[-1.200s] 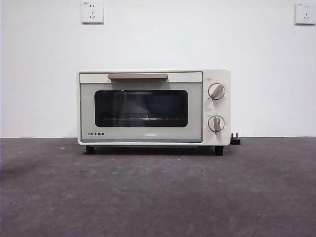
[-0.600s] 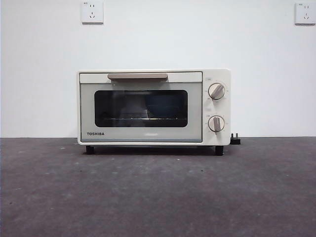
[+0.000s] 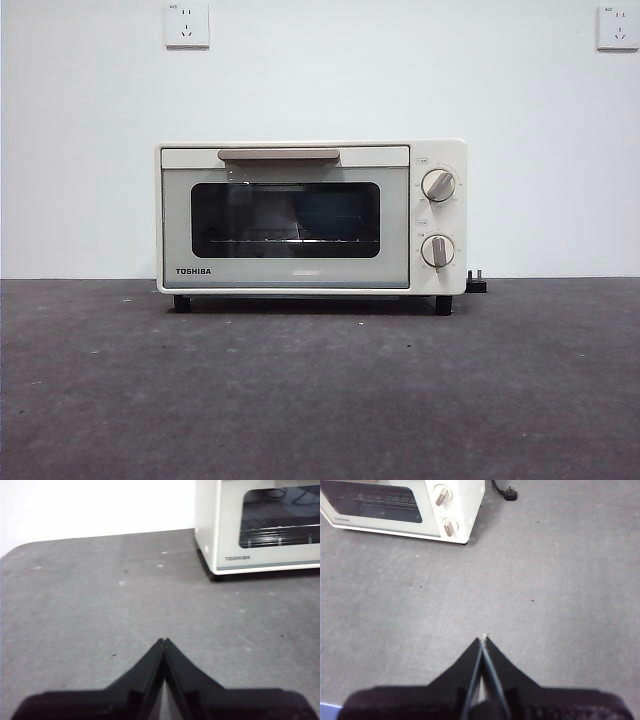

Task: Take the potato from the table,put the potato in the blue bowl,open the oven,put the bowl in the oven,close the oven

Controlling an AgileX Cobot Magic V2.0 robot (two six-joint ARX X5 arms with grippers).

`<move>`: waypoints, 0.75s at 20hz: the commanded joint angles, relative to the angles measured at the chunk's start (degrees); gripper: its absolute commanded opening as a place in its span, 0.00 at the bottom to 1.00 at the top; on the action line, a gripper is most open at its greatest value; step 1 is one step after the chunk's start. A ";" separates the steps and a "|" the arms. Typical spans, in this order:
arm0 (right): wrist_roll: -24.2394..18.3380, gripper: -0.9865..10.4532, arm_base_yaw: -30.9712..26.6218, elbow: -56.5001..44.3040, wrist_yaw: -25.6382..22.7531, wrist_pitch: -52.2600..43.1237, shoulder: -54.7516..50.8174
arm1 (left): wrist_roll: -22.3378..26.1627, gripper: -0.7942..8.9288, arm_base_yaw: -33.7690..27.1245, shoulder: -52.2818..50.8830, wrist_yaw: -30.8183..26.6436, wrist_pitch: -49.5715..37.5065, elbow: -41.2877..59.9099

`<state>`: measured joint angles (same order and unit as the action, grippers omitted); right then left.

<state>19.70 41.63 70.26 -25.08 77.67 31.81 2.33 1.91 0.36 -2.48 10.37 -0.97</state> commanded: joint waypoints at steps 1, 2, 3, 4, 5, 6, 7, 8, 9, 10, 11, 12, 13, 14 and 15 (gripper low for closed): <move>-0.22 0.08 0.04 -0.35 -0.07 1.18 -0.11 | -0.94 0.08 -0.22 -0.13 -2.43 -0.57 0.55; -0.22 0.08 0.04 -0.35 -0.04 1.18 -0.11 | -1.03 0.08 -0.24 -0.13 -3.39 -0.61 0.55; -0.22 0.08 0.04 -0.35 -0.07 1.18 -0.11 | -1.01 0.08 -0.28 -0.13 -3.76 -0.63 0.55; -0.22 0.08 0.04 -0.35 -0.07 1.18 -0.11 | -1.16 0.08 -0.59 -0.13 -3.93 -0.72 0.55; -0.22 0.08 0.04 -0.35 -0.07 1.18 -0.11 | -1.36 0.08 -0.85 -0.13 -3.34 -0.72 0.55; -0.22 0.08 0.04 -0.35 -0.04 1.18 -0.11 | -1.51 0.08 -0.98 -0.13 -1.95 -0.74 0.55; -0.22 0.08 0.04 -0.35 -0.04 1.18 -0.11 | -1.51 0.08 -0.96 -0.13 0.07 -1.07 0.55; -0.22 0.08 0.04 -0.35 -0.04 1.18 -0.11 | -1.53 0.08 -0.96 -0.13 1.38 -1.03 0.55; -0.22 0.08 0.04 -0.35 -0.07 1.18 -0.11 | -1.51 0.08 -0.96 -0.13 1.42 -1.01 0.55; -0.22 0.08 0.04 -0.35 -0.04 1.18 -0.11 | -1.51 0.08 -0.96 -0.13 1.42 -1.01 0.55; -0.22 0.08 0.04 -0.35 -0.07 1.18 -0.11 | -1.51 0.08 -0.96 -0.02 1.40 -1.01 0.55; -0.22 0.08 0.04 -0.35 -0.07 1.18 -0.11 | -1.51 0.08 -0.96 0.15 1.42 -1.01 0.55; -0.22 0.08 0.04 -0.35 -0.04 1.18 -0.11 | -1.51 0.08 -0.96 0.31 1.42 -1.03 0.55; -0.22 0.08 0.04 -0.35 -0.04 1.18 -0.11 | -1.51 0.08 -0.96 0.48 1.42 -1.01 0.55; -0.22 0.08 0.04 -0.35 -0.04 1.18 -0.11 | -1.51 0.08 -0.96 0.55 1.42 -1.01 0.55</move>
<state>19.70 41.63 70.26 -25.08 77.69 31.81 1.26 1.13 0.91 -1.26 9.91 -0.97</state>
